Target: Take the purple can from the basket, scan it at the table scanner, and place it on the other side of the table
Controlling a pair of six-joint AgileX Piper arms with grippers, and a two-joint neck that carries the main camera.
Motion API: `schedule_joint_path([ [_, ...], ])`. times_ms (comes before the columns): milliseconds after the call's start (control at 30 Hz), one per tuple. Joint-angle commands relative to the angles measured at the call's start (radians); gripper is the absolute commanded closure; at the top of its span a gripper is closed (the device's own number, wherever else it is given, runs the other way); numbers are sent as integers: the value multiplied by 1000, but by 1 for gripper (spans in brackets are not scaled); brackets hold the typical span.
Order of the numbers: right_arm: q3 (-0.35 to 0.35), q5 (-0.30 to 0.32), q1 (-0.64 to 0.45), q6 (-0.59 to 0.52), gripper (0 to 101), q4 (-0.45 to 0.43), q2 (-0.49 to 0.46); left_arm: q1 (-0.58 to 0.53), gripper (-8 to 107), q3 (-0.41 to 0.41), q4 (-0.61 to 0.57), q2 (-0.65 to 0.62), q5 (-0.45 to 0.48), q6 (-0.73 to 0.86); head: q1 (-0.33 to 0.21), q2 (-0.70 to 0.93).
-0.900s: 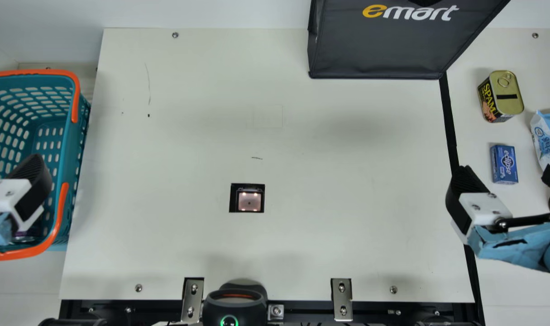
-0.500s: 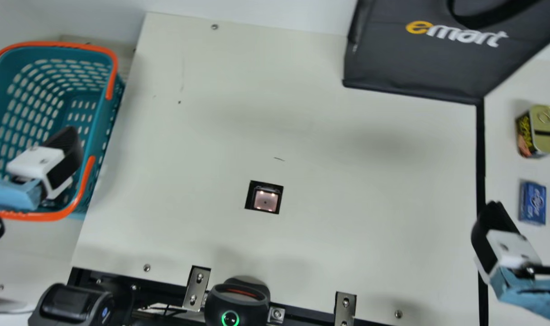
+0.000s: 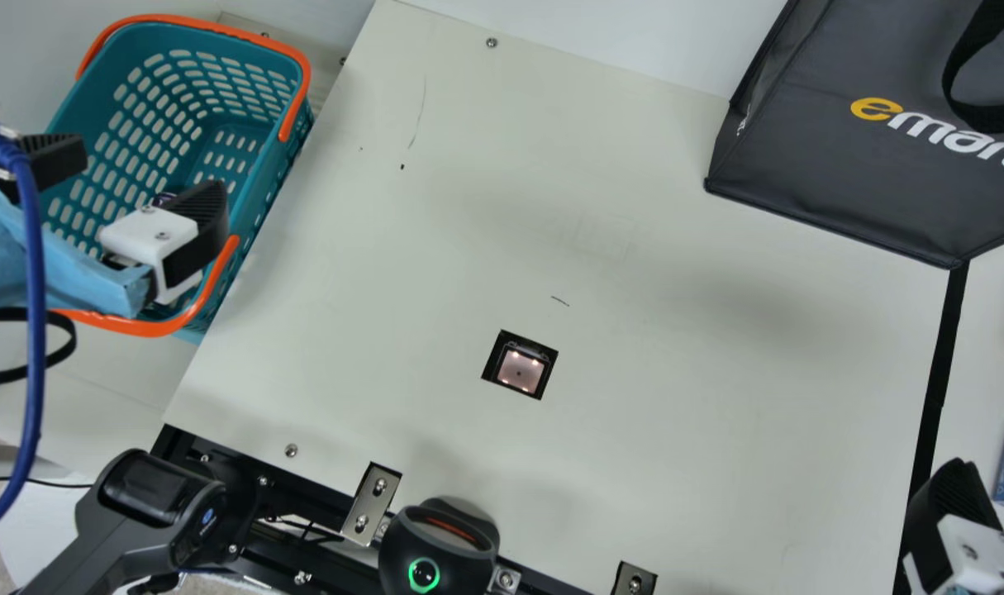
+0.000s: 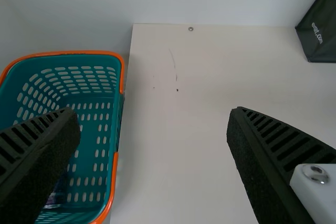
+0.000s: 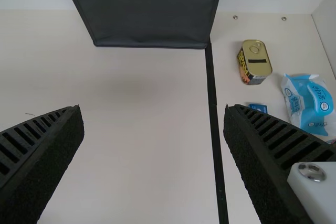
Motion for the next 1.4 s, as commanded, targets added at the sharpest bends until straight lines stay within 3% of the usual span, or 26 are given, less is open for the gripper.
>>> schedule_joint_path([
  [0,0,0,0,0,6,0,0,7,9,1,7,3,-6,-3,-27,4],
  [433,0,1,0,0,6,0,0,209,9,16,80,65,-90,-141,-27,4],
  [633,0,0,0,0,6,0,0,325,9,39,75,108,-127,-129,-27,4],
  [933,0,0,0,0,6,0,0,518,9,67,-31,240,-204,103,-27,4],
  [1367,0,0,0,0,6,0,0,718,9,-7,-212,504,-239,538,-27,4],
])
